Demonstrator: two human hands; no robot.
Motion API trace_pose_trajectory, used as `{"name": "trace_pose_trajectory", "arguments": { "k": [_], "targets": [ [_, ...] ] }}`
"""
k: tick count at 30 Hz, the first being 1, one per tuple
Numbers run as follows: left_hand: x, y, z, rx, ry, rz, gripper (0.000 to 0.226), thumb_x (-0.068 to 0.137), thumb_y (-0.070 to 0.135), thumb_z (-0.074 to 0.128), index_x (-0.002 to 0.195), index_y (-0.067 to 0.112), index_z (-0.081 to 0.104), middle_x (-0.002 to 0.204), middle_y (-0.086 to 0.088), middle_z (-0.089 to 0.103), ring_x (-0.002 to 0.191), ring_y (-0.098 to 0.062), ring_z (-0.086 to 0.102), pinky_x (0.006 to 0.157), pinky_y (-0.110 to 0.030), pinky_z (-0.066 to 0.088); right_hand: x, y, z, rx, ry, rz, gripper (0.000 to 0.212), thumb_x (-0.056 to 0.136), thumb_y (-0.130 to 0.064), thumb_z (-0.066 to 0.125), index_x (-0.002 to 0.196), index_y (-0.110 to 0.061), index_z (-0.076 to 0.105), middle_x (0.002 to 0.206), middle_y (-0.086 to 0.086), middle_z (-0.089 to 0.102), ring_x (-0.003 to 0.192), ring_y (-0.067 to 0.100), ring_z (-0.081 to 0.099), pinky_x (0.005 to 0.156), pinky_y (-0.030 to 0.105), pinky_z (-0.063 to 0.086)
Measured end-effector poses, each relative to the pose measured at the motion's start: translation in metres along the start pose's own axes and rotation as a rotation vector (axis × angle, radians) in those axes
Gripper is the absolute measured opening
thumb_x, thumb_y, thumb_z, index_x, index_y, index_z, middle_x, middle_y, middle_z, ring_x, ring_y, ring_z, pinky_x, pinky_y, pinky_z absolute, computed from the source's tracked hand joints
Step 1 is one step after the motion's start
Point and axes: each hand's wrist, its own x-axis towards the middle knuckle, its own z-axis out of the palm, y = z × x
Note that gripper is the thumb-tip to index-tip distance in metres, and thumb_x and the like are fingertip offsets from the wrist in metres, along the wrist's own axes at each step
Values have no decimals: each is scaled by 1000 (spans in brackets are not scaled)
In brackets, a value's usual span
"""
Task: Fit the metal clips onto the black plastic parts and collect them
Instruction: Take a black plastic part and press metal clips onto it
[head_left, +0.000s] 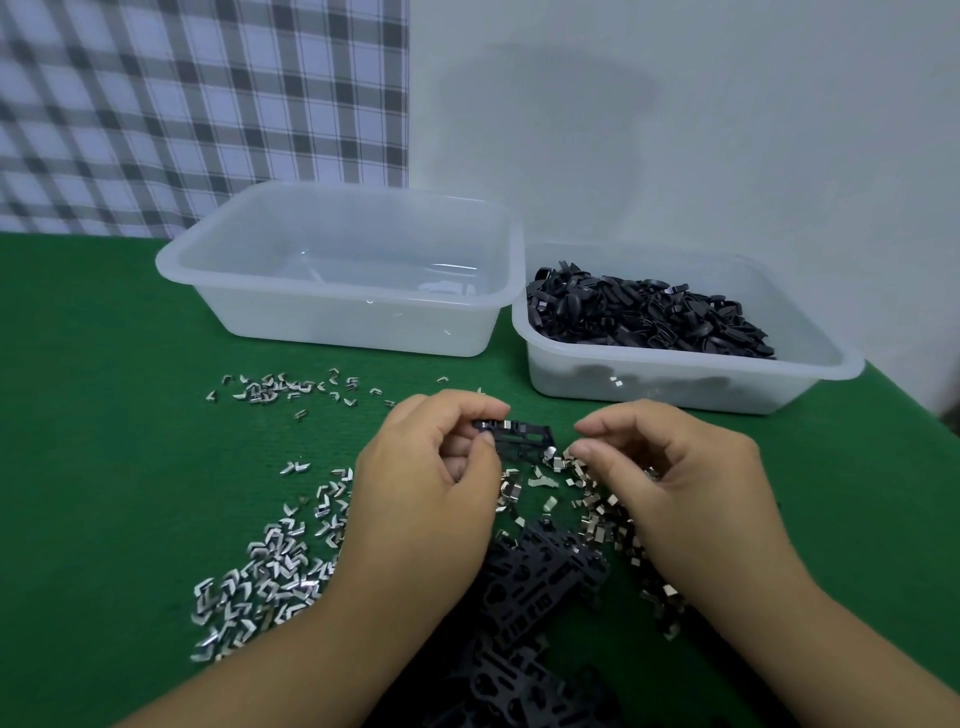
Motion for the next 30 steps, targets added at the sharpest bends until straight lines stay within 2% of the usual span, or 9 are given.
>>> {"name": "trace_pose_trajectory", "arguments": {
  "k": [5, 8, 12, 15, 18, 21, 25, 28, 30],
  "targets": [
    [0, 1, 0, 18, 1, 20, 32, 83, 2, 61, 86, 33, 69, 80, 10, 58, 67, 0, 56, 59, -6, 43, 0, 1, 1, 30, -12, 21, 25, 80, -11, 68, 78, -36, 65, 74, -23, 68, 66, -3, 64, 64, 12, 50],
    [-2, 4, 0, 71, -6, 79, 30, 83, 4, 63, 88, 33, 69, 81, 13, 58, 74, -1, 58, 64, -6, 44, 0, -1, 2, 100, 9, 32, 20, 80, -9, 68, 78, -29, 67, 71, -15, 69, 65, 1, 65, 63, 12, 50],
    [-5, 8, 0, 108, -44, 168, 17, 80, 15, 70, 88, 31, 71, 81, 16, 61, 79, -1, 59, 68, -4, 43, -1, -7, 3, 131, 13, 5, 16, 78, -12, 69, 77, -28, 66, 73, -15, 67, 65, 5, 62, 59, 12, 47],
    [-5, 9, 0, 109, -62, 191, 15, 79, 18, 73, 82, 32, 70, 77, 15, 60, 76, -4, 59, 66, -5, 43, -2, -9, 5, 128, -4, -32, 17, 78, -11, 69, 77, -28, 66, 73, -14, 66, 62, 8, 59, 55, 17, 46],
    [-6, 9, 0, 131, -56, 213, 21, 80, 14, 72, 73, 33, 67, 70, 12, 59, 71, -7, 57, 62, -5, 41, -3, -8, 6, 113, -18, -92, 16, 79, -10, 71, 78, -26, 66, 70, -12, 65, 62, 7, 59, 56, 14, 46],
    [-6, 8, 1, 96, -71, 169, 19, 79, 15, 69, 66, 30, 65, 66, 9, 57, 64, -6, 54, 58, -7, 40, -3, -8, 5, 26, 19, -195, 6, 77, -17, 69, 81, -21, 68, 69, -15, 64, 67, 3, 59, 61, 12, 45],
    [-4, 8, 0, -16, -95, 65, 13, 79, 19, 67, 68, 27, 68, 65, 6, 60, 57, -1, 54, 55, -7, 40, 0, -7, 3, -143, 62, -348, 2, 78, -15, 68, 78, -13, 69, 75, -8, 64, 73, 10, 58, 68, 22, 44],
    [-2, 8, 0, -150, -108, 0, 21, 84, 10, 66, 79, 29, 72, 79, 1, 70, 61, -1, 65, 60, -9, 47, 1, -5, 0, -127, 132, -301, 2, 78, -15, 68, 78, -14, 69, 76, -8, 62, 74, 12, 57, 68, 21, 44],
    [-1, 7, 0, -233, -102, -38, 30, 84, 0, 64, 86, 29, 71, 87, -4, 71, 66, -4, 70, 63, -10, 50, 1, -3, 0, -77, 142, -241, 2, 78, -15, 69, 80, -15, 70, 79, -9, 58, 77, 5, 54, 69, 16, 42]
  ]
}}
